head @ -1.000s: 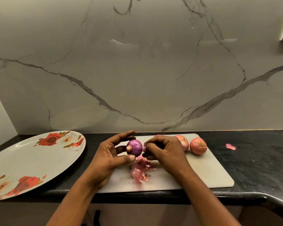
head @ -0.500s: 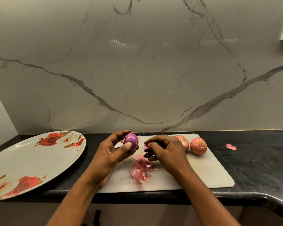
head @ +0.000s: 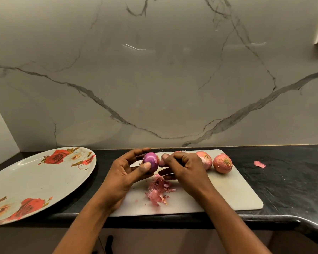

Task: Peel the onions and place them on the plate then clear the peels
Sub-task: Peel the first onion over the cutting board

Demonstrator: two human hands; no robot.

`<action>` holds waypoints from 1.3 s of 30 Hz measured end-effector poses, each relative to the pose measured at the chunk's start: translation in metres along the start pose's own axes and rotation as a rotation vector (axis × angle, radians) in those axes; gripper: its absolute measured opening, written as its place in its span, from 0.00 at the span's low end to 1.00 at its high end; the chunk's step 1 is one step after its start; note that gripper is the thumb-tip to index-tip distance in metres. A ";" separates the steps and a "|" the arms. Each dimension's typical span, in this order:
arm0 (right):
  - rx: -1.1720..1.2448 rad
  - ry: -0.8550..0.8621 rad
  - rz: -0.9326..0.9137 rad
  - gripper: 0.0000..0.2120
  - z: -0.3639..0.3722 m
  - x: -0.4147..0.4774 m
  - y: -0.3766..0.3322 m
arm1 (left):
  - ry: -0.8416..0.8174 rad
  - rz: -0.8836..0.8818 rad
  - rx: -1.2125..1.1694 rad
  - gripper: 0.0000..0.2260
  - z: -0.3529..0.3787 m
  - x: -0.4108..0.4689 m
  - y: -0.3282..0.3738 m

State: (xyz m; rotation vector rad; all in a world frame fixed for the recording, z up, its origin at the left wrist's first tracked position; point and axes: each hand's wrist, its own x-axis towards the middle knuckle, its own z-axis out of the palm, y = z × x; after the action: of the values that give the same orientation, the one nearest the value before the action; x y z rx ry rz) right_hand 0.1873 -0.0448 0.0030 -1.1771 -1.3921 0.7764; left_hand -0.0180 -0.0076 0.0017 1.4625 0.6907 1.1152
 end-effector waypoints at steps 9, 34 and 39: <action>-0.002 -0.065 -0.039 0.08 -0.002 0.000 0.002 | -0.008 0.028 0.062 0.25 -0.002 -0.002 0.000; -0.010 -0.069 -0.105 0.14 -0.002 0.002 0.007 | -0.010 -0.002 -0.019 0.22 -0.002 -0.001 -0.001; 0.042 -0.097 -0.097 0.13 -0.005 0.006 0.011 | -0.027 -0.017 -0.027 0.21 -0.004 0.000 -0.001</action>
State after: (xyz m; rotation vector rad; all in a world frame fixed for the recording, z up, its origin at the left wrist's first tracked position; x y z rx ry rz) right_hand 0.1948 -0.0364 -0.0041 -1.0440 -1.4942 0.7987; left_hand -0.0217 -0.0061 0.0004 1.4442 0.6651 1.0861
